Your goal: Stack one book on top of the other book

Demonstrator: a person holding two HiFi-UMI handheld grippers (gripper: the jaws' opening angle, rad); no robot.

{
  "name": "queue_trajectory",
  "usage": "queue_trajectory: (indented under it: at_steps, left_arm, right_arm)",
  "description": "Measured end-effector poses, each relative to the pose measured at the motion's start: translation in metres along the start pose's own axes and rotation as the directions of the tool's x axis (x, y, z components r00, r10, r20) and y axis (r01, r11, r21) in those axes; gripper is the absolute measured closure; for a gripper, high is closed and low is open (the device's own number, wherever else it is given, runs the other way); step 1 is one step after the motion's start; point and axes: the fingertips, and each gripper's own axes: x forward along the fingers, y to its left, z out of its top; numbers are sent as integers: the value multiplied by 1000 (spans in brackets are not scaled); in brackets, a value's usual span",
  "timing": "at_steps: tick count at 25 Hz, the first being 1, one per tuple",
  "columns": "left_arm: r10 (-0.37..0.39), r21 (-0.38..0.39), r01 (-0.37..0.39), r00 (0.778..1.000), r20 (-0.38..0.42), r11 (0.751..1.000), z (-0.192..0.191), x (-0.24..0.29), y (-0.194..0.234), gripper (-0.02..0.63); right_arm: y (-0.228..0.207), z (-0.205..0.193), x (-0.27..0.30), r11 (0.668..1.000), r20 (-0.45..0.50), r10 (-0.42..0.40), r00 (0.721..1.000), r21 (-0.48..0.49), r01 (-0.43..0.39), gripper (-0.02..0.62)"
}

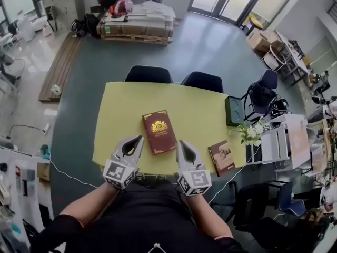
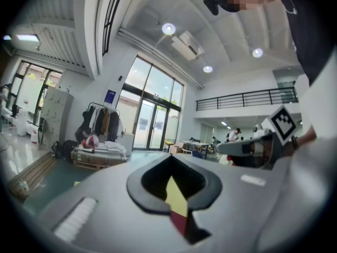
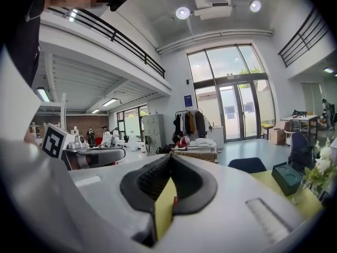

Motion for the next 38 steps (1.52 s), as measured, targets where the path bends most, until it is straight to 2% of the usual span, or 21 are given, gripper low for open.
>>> queue_trajectory:
  at_steps: [7,16,25,38]
  left_arm:
    - [43,-1,-43,999,-27,999,-1,25,12,598]
    - [97,-25,-100,992,-85,995,-28,55,14,598]
    - [134,-49,-142,981,-140,989,-76,80,22,598]
    - [199,-94,-229,946,-255,969,-180,100,44,598]
  right_arm:
    - [-18,-2,29,999,-45,38,998,-10,-38,592]
    - [-57,-35,55,997,-118,76,990,14,-75,592]
    - [-86,-97,78,996,-190,91,978,21,-89,592]
    - [-106,-199,114,993,-293,121,949,43,-114,592]
